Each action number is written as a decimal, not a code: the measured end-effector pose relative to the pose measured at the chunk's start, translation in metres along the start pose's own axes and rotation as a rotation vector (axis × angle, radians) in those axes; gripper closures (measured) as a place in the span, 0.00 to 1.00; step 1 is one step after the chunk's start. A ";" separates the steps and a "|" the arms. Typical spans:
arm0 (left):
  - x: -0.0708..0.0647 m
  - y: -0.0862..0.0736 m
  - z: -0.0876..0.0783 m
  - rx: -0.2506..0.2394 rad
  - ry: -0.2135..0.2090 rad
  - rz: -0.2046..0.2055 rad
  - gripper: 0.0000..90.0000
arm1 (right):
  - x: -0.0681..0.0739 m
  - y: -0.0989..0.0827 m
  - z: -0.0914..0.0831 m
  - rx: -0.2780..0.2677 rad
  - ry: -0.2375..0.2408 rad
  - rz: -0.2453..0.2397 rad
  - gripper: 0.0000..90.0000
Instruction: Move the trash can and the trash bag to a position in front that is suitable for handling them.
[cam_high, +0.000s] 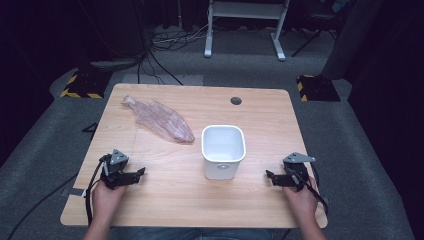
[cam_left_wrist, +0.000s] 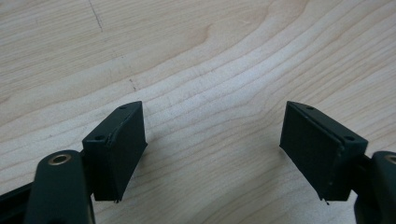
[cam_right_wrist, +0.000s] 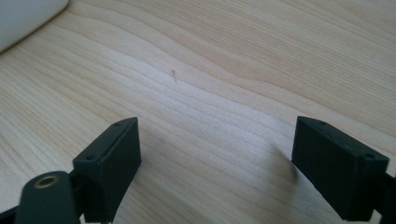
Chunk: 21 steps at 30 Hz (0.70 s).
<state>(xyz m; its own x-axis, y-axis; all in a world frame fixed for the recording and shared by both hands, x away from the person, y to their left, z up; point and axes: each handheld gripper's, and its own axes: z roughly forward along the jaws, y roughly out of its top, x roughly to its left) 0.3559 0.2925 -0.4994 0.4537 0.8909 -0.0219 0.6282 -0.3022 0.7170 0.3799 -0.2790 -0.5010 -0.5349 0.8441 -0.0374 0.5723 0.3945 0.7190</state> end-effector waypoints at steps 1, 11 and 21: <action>0.000 0.002 -0.002 0.006 -0.001 0.000 0.25 | 0.000 0.000 0.000 0.000 0.000 0.000 0.18; -0.027 0.033 -0.019 -0.111 -0.062 0.033 0.28 | 0.012 0.024 -0.025 -0.032 0.025 -0.017 0.43; -0.067 0.075 -0.005 -0.124 -0.080 0.138 0.30 | 0.033 0.062 -0.026 -0.061 0.086 -0.050 0.46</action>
<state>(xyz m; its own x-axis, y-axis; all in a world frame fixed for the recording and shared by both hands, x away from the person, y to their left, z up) 0.3694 0.2120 -0.4411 0.5820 0.8126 0.0311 0.4760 -0.3714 0.7972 0.3819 -0.2363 -0.4399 -0.6148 0.7885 -0.0165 0.5060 0.4104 0.7586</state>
